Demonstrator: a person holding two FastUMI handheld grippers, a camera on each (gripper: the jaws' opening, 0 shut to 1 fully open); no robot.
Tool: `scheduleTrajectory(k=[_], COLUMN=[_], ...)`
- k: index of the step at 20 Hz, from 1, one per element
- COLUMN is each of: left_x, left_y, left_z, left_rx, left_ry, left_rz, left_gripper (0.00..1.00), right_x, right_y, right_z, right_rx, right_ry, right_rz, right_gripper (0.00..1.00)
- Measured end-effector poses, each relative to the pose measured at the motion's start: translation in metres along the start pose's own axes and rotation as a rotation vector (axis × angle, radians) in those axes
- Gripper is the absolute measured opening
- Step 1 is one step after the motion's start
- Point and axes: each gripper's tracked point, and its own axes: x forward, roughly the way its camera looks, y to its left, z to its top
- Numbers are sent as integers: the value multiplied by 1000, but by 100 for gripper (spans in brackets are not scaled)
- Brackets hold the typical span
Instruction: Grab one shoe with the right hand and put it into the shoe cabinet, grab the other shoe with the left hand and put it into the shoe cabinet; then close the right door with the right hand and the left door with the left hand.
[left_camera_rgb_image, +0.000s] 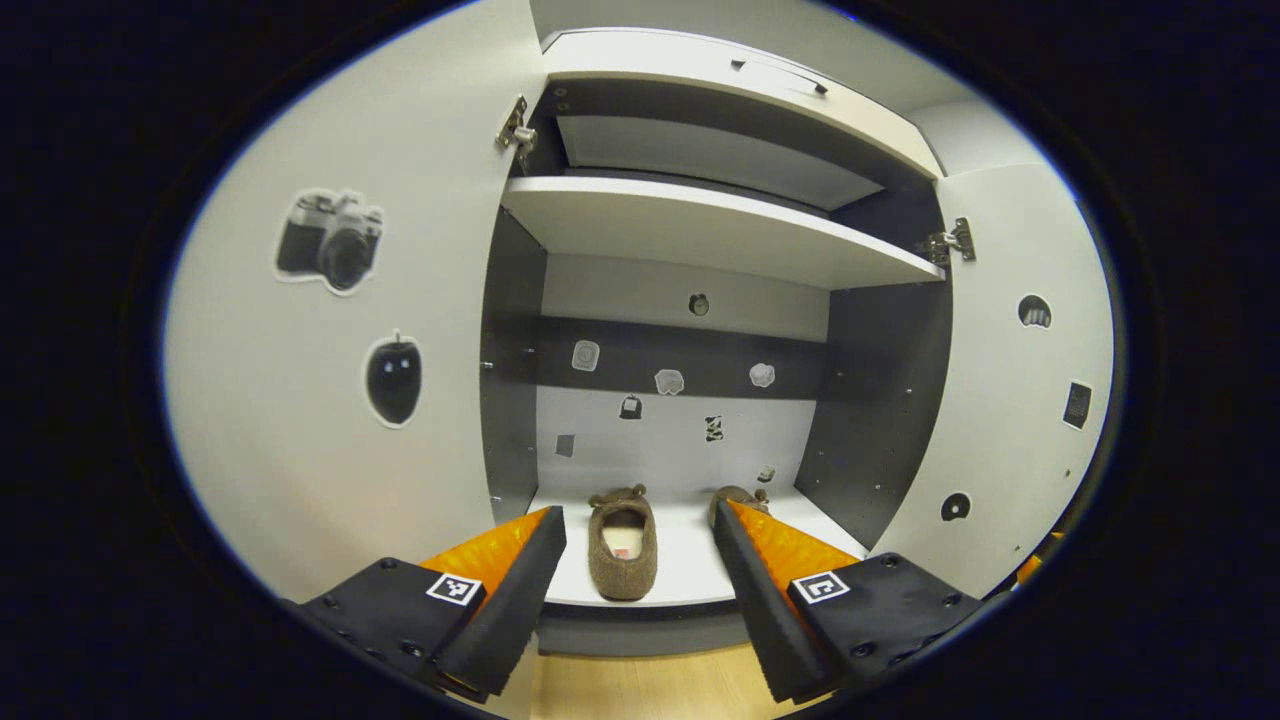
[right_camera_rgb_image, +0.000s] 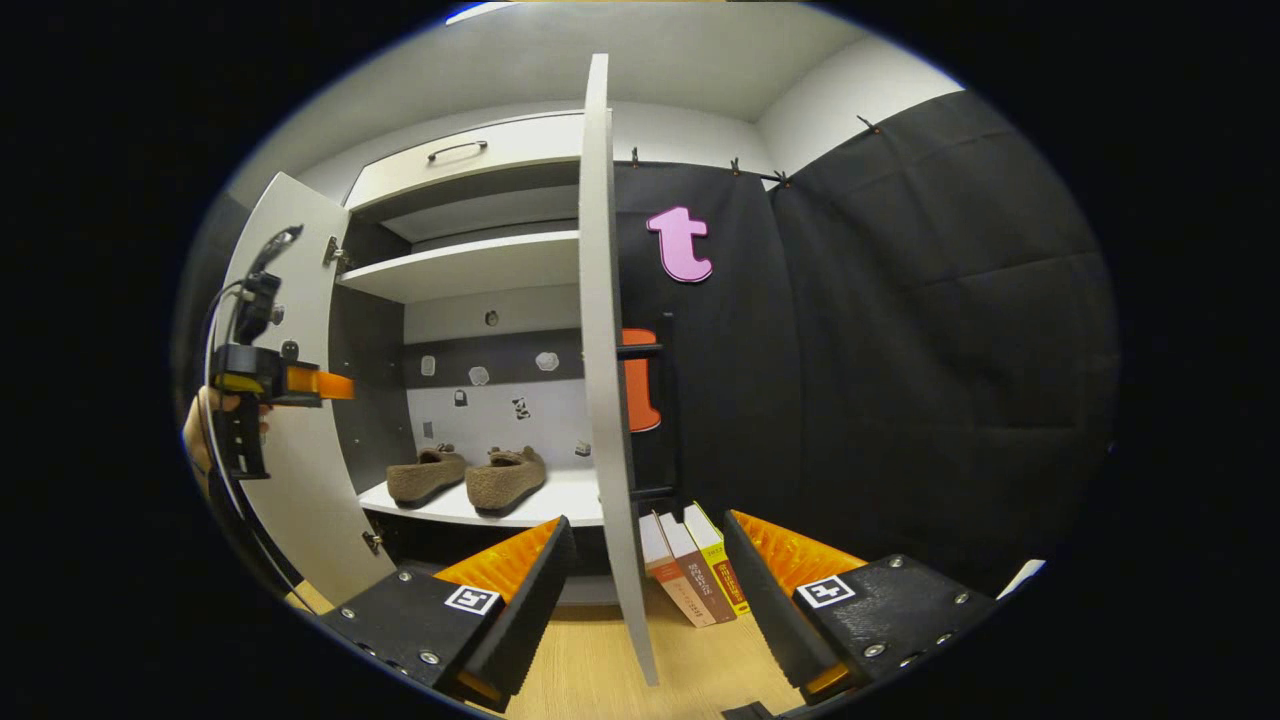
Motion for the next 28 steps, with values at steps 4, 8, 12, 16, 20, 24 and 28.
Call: scheduleTrajectory(k=[4,8,12,16,20,24,28], left_x=[-52,-101,-141,-183,-218,-240,-252], left_y=[5,18,37,65,88,106,134], left_z=[7,8,11,11,5,-3,-10], left_rx=[40,20,11,30,40,8,-21], left_ry=[-54,-107,-157,-186,-197,-196,-186], left_rz=[12,36,60,101,122,131,186], left_gripper=[94,99,94,97,97,96,96], right_x=[4,11,28,38,39,38,37], right_y=[-23,-42,-41,-40,-36,-21,8], right_z=[-4,-7,-19,-28,-27,-25,-28], right_rx=[13,-37,-36,-54,-46,-75,-52], right_ry=[2,-10,11,24,29,30,45], right_rz=[-26,-47,-26,-20,-17,3,73], right_gripper=[93,92,93,92,91,91,91])
